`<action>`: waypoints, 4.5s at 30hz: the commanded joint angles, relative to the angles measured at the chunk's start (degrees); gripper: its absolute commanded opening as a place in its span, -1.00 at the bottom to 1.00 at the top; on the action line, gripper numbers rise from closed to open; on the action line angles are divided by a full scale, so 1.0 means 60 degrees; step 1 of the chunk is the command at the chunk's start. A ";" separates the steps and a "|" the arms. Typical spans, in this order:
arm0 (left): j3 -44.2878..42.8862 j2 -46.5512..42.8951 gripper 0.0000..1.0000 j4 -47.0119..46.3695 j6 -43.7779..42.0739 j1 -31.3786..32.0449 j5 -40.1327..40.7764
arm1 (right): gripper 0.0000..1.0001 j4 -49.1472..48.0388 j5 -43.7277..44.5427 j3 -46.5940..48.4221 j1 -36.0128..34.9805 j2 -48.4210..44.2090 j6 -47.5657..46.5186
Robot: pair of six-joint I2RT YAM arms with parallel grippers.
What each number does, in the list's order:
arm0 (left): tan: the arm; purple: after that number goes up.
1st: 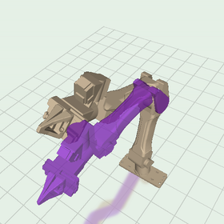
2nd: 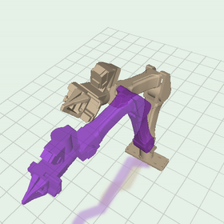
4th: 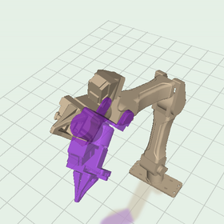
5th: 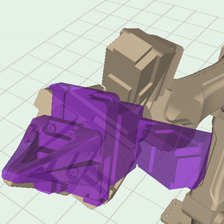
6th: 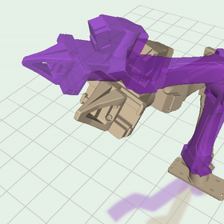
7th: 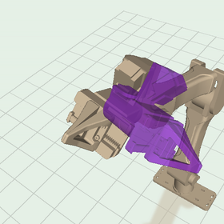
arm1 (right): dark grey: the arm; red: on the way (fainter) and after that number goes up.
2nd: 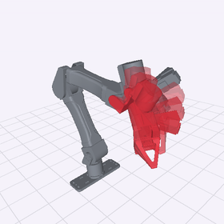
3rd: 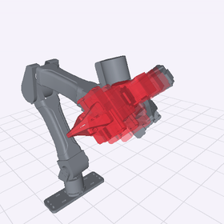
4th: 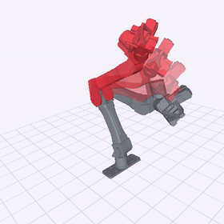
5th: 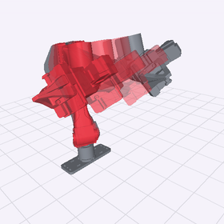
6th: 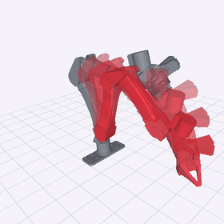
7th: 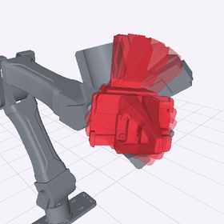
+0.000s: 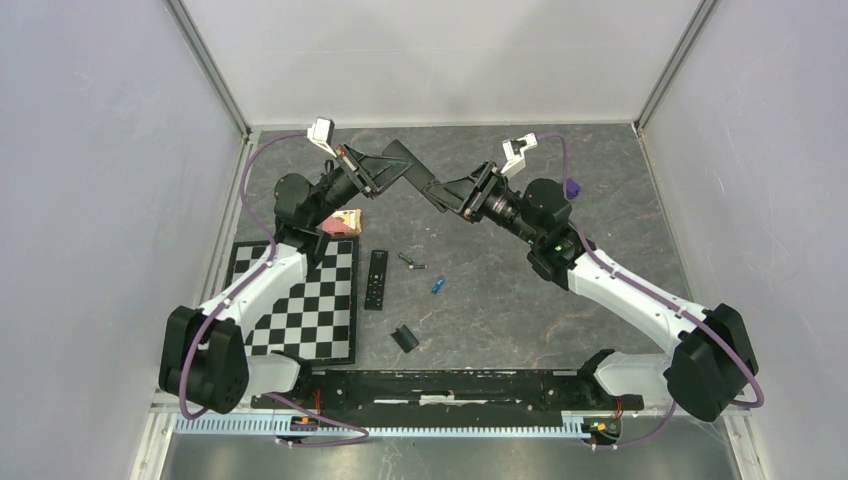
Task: Load the batteries into the remote control
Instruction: Load the battery into the remote control, then pick up the battery from the center of the board.
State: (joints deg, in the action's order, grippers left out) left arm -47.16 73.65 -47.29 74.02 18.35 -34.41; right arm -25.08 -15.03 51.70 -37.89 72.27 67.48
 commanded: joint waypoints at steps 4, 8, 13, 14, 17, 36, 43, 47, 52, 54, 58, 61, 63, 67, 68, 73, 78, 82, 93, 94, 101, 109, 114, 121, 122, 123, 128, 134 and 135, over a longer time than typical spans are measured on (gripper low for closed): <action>-0.0067 -0.0450 -0.96 -0.0274 0.0475 0.0002 0.0516 | -0.30 -0.0798 -0.0185 -0.0335 -0.0043 -0.0247 -0.0043; -0.0109 -0.0470 -0.96 -0.0113 0.0575 -0.0001 0.0563 | -0.36 -0.0903 -0.0205 -0.0457 -0.0035 -0.0306 -0.0048; -0.0088 -0.0447 -0.96 -0.0174 0.0377 -0.0008 0.0410 | 0.10 -0.1044 -0.0225 -0.0400 -0.0028 -0.0372 -0.0078; -0.0081 -0.0453 -0.96 -0.0163 0.0315 -0.0017 0.0368 | 0.28 -0.1056 -0.0173 -0.0374 -0.0027 -0.0427 -0.0130; -0.0052 -0.0406 -0.96 -0.0183 0.0106 -0.0025 0.0203 | 0.71 -0.0755 -0.0137 -0.0160 0.0038 -0.0572 -0.0519; 0.0082 -0.0210 -0.96 -0.0967 0.0045 -0.0055 -0.0124 | -0.14 0.1895 0.0807 0.0543 0.0474 -0.1296 -0.4437; -0.0060 -0.0330 -0.96 -0.0351 0.0140 -0.0055 0.0246 | -0.30 0.1836 0.0133 0.0562 0.0459 -0.0978 -0.5115; -0.0274 -0.0437 -0.96 0.0377 0.0133 -0.0056 0.0539 | -0.24 0.1778 -0.0216 0.0355 0.0456 -0.1034 -0.5741; -0.0419 -0.0451 -0.96 0.0656 -0.0028 -0.0055 0.0409 | 0.16 0.1837 0.0198 0.0278 0.0458 -0.1242 -0.5736; -0.0377 -0.0449 -0.96 0.0623 -0.0125 -0.0055 0.0299 | 0.28 0.2030 0.0737 0.0353 0.0470 -0.1324 -0.5439; -0.0324 -0.0469 -0.96 0.0539 -0.0079 -0.0059 0.0242 | 0.29 0.3178 0.1411 0.1076 0.0496 -0.1314 -0.4661; -0.0401 -0.0479 -0.96 0.0541 -0.0075 -0.0055 0.0239 | 0.31 0.2613 0.0812 0.1023 0.0495 -0.1386 -0.4482; -0.0471 -0.0432 -0.96 0.0486 -0.0036 -0.0055 0.0210 | 0.29 0.2480 0.0592 0.1043 0.0494 -0.1317 -0.4571; -0.0505 -0.0365 -0.96 0.0356 0.0131 -0.0056 0.0154 | 0.09 0.2407 0.0376 0.1047 0.0486 -0.1180 -0.4983; -0.0505 -0.0364 -0.96 0.0341 0.0141 -0.0052 0.0155 | 0.04 0.2410 0.0359 0.1078 0.0485 -0.1148 -0.5106; -0.0540 -0.0364 -0.96 0.0305 0.0216 -0.0061 0.0209 | -0.11 0.2178 -0.0319 0.1153 0.0485 -0.0963 -0.5688; -0.0578 -0.0342 -0.96 0.0220 0.0417 -0.0053 0.0378 | -0.22 0.2420 -0.0731 0.1264 0.0485 -0.0685 -0.6102; -0.0578 -0.0401 -0.96 0.0203 0.0529 -0.0042 0.0552 | -0.31 0.2470 -0.0755 0.1093 0.0482 -0.0624 -0.6164; -0.0149 -0.0664 -0.96 -0.0144 0.0656 -0.0046 0.1281 | -0.49 0.2558 -0.0945 0.0719 -0.0108 -0.0325 -0.6414; -0.0112 -0.0675 -0.96 -0.0165 0.0643 -0.0027 0.1339 | -0.49 0.2548 -0.0992 0.0678 -0.0203 -0.0280 -0.6513; 0.0043 -0.0826 -0.96 0.0109 0.0417 -0.0037 0.1542 | -0.51 0.2831 -0.0541 0.0670 -0.0776 -0.0216 -0.7045; 0.0296 -0.0986 -0.96 0.0380 0.0278 -0.0031 0.1649 | -0.48 0.3200 0.0060 0.0846 -0.1207 -0.0101 -0.8010; 0.0386 -0.1081 -0.96 0.0663 0.0157 -0.0030 0.1758 | -0.44 0.3492 0.0455 0.1080 -0.1462 0.0011 -0.8809; 0.0337 -0.0940 -0.96 0.0950 -0.0813 -0.0146 0.0654 | -0.28 0.4104 0.1735 0.1355 -0.1450 -0.0390 -0.8970; 0.0355 -0.0869 -0.96 0.1005 -0.1044 -0.0220 0.0341 | -0.26 0.4142 0.1907 0.1421 -0.1427 -0.0480 -0.8832; 0.0447 -0.0825 -0.96 0.0942 -0.1177 -0.0321 0.0005 | -0.22 0.4161 0.2145 0.1493 -0.1398 -0.0580 -0.8694; 0.1007 -0.0798 -0.96 0.0305 -0.1901 -0.0708 -0.1014 | -0.05 0.4493 0.2401 0.1758 -0.1021 -0.1035 -0.8038; 0.1025 -0.0803 -0.96 -0.0209 -0.2766 -0.0823 -0.2060 | 0.17 0.4254 0.1628 0.1672 -0.0614 -0.1407 -0.7460; 0.0993 -0.0812 -0.96 -0.0261 -0.2908 -0.0844 -0.2301 | 0.19 0.4253 0.1570 0.1666 -0.0569 -0.1410 -0.7403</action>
State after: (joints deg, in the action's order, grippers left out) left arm -40.77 69.60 -42.26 63.26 13.78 -41.12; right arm 1.98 -3.03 59.77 -42.48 65.89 19.90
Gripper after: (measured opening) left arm 0.134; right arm 0.574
